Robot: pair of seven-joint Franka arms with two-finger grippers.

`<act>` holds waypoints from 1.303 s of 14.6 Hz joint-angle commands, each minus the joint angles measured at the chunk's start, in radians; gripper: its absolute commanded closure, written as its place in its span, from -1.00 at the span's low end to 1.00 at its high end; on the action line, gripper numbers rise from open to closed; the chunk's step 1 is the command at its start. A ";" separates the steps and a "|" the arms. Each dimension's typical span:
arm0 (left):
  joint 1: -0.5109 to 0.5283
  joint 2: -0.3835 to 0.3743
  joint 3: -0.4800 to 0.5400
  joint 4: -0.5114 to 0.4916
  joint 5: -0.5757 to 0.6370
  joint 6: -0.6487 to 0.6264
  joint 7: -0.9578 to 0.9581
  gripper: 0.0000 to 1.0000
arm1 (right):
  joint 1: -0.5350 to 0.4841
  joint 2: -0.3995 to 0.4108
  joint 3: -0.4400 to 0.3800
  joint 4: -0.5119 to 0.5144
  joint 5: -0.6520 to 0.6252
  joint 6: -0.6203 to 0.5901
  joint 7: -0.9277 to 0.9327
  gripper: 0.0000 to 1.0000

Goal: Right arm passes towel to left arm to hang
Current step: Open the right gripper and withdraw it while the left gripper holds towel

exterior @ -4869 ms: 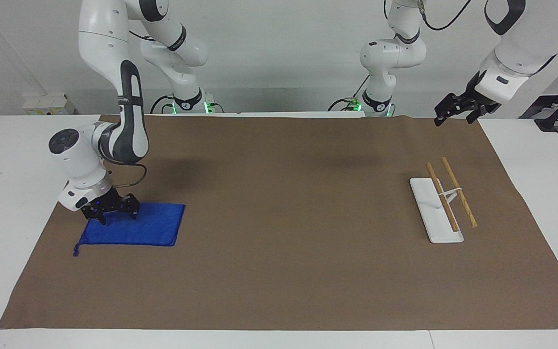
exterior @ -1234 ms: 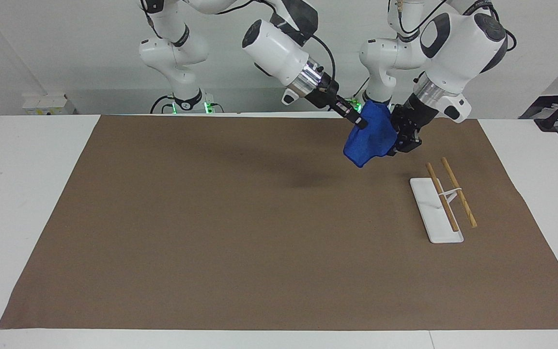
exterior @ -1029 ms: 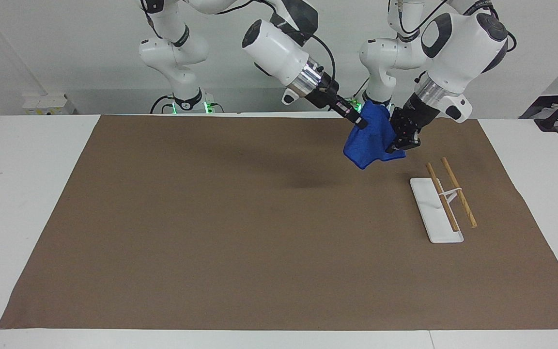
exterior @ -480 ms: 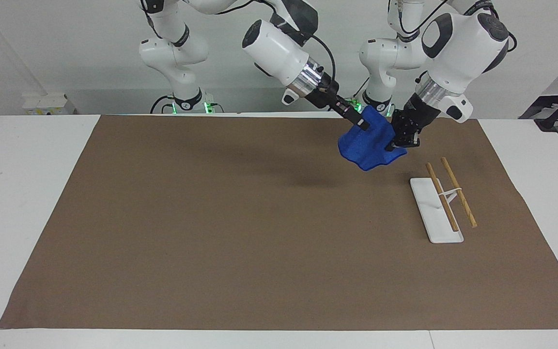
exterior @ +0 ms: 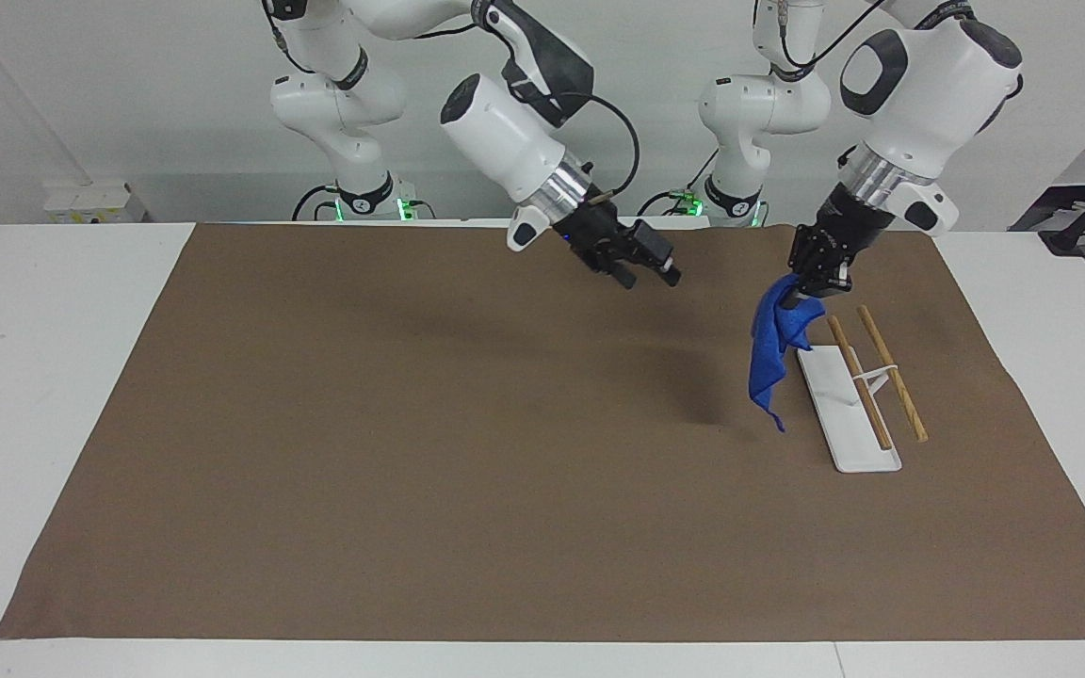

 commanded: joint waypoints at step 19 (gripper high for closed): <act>0.265 0.130 0.005 0.016 -0.010 0.327 0.699 0.98 | -0.034 -0.228 -0.728 0.146 -0.638 -1.034 -0.667 -1.00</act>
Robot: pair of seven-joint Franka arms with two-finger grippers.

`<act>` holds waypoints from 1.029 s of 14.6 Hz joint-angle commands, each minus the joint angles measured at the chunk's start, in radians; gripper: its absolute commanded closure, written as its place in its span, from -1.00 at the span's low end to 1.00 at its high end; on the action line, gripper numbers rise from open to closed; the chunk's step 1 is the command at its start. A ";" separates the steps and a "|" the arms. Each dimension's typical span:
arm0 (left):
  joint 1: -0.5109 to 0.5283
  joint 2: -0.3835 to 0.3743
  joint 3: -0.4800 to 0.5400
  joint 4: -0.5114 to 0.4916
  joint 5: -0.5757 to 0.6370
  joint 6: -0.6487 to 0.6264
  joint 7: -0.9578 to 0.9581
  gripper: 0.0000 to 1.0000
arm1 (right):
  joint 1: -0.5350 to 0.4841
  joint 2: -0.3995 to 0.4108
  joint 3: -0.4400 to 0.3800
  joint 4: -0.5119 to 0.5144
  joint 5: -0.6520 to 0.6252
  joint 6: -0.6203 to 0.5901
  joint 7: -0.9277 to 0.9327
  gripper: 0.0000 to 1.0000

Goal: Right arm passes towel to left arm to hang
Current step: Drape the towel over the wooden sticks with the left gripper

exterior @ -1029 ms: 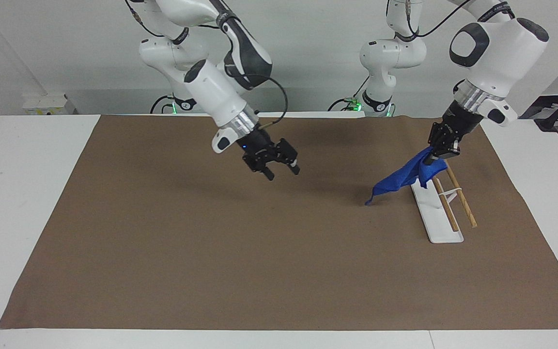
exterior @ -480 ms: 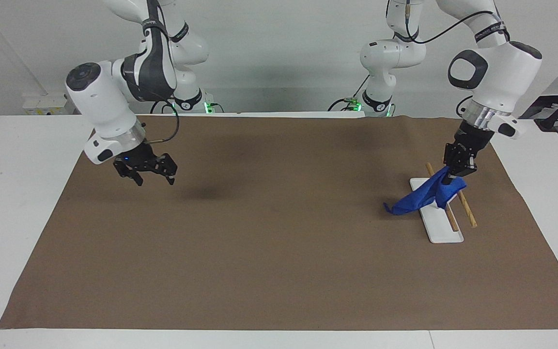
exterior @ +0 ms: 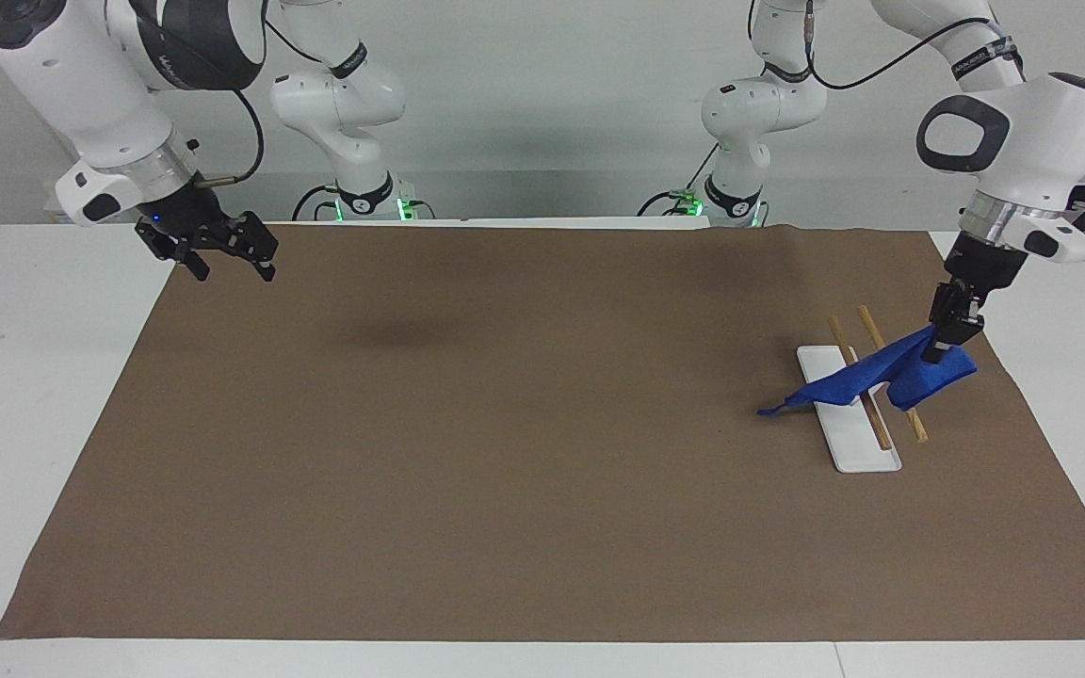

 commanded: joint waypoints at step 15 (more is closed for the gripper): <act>0.092 -0.011 0.004 -0.032 0.011 -0.090 0.121 0.89 | 0.005 0.004 0.003 -0.006 -0.019 -0.014 0.000 -1.00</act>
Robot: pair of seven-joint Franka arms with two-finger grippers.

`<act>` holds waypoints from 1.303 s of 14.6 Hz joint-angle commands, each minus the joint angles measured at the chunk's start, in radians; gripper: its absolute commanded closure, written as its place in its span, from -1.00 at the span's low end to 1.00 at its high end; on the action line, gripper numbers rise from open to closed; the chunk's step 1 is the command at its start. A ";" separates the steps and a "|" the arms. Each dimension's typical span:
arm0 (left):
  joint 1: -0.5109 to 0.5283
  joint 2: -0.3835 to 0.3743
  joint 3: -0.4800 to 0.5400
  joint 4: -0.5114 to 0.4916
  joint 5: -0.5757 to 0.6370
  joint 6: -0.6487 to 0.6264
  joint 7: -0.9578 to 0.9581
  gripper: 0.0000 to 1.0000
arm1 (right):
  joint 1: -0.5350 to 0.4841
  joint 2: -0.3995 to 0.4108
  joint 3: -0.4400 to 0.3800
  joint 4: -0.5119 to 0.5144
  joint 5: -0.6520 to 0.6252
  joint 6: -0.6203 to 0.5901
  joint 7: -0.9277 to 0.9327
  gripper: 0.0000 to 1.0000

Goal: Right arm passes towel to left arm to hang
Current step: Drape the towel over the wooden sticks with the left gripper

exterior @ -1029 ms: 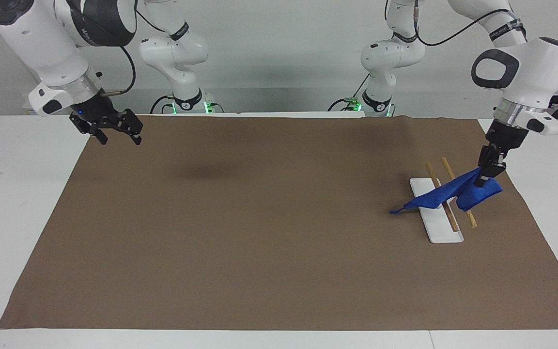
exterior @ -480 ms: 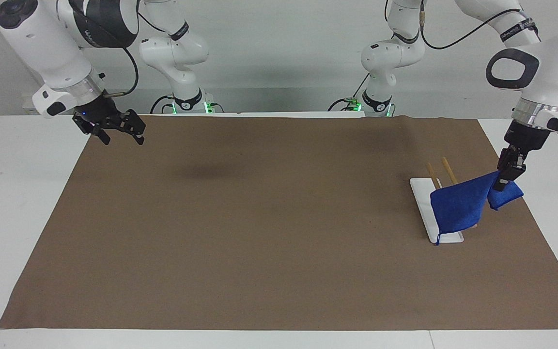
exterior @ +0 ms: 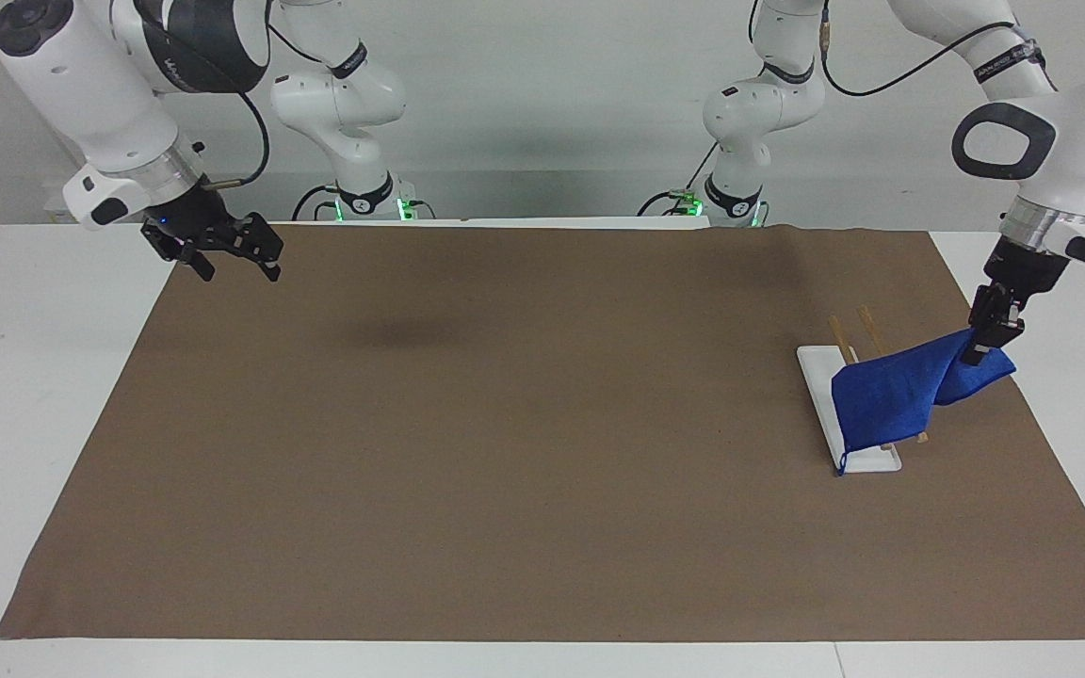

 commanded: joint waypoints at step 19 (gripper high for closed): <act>0.005 -0.013 -0.011 0.187 0.282 -0.386 0.059 -1.00 | 0.002 -0.004 0.002 -0.004 -0.019 -0.007 0.002 -1.00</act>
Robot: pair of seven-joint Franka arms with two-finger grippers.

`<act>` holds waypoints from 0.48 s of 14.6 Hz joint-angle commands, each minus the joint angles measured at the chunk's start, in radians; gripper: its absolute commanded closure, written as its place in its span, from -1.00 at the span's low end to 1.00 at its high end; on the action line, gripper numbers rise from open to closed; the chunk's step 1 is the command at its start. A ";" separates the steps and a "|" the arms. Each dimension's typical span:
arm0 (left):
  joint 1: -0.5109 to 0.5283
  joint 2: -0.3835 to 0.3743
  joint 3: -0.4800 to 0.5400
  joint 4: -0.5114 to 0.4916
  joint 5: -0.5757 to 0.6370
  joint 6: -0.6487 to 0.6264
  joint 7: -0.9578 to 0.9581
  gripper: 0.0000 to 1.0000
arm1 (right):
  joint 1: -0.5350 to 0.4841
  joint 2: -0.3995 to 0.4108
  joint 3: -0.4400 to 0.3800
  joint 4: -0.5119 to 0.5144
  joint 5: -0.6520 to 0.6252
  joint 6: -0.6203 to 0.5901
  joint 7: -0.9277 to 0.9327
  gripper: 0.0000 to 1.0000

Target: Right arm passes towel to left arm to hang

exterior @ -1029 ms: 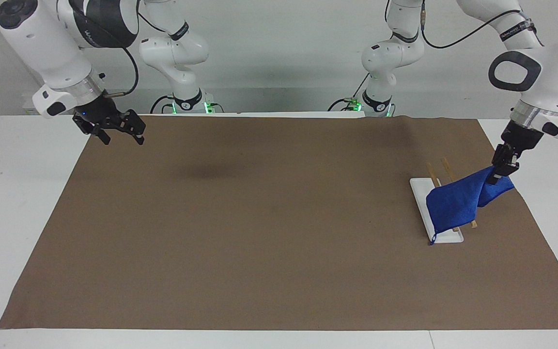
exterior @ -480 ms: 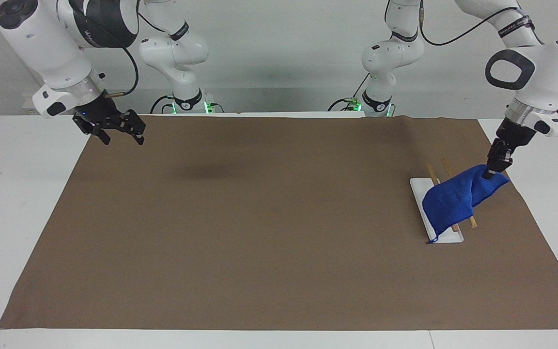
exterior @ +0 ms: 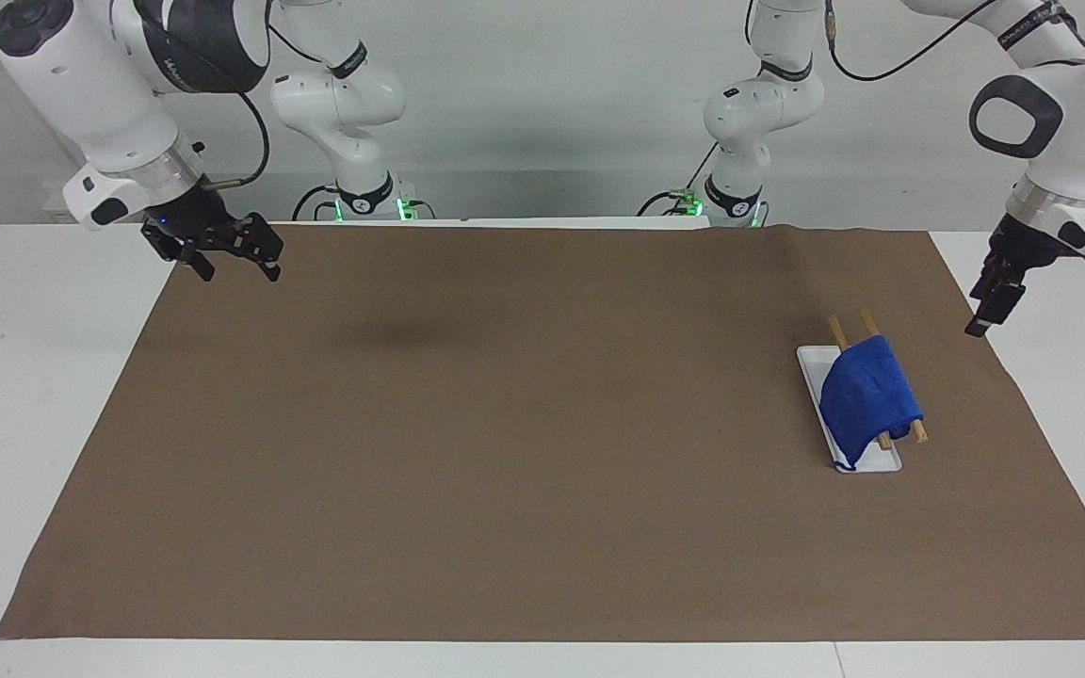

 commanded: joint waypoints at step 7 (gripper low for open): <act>-0.196 0.032 -0.004 0.350 0.032 -0.608 0.425 -1.00 | 0.002 -0.004 0.002 -0.004 -0.019 -0.007 0.000 -1.00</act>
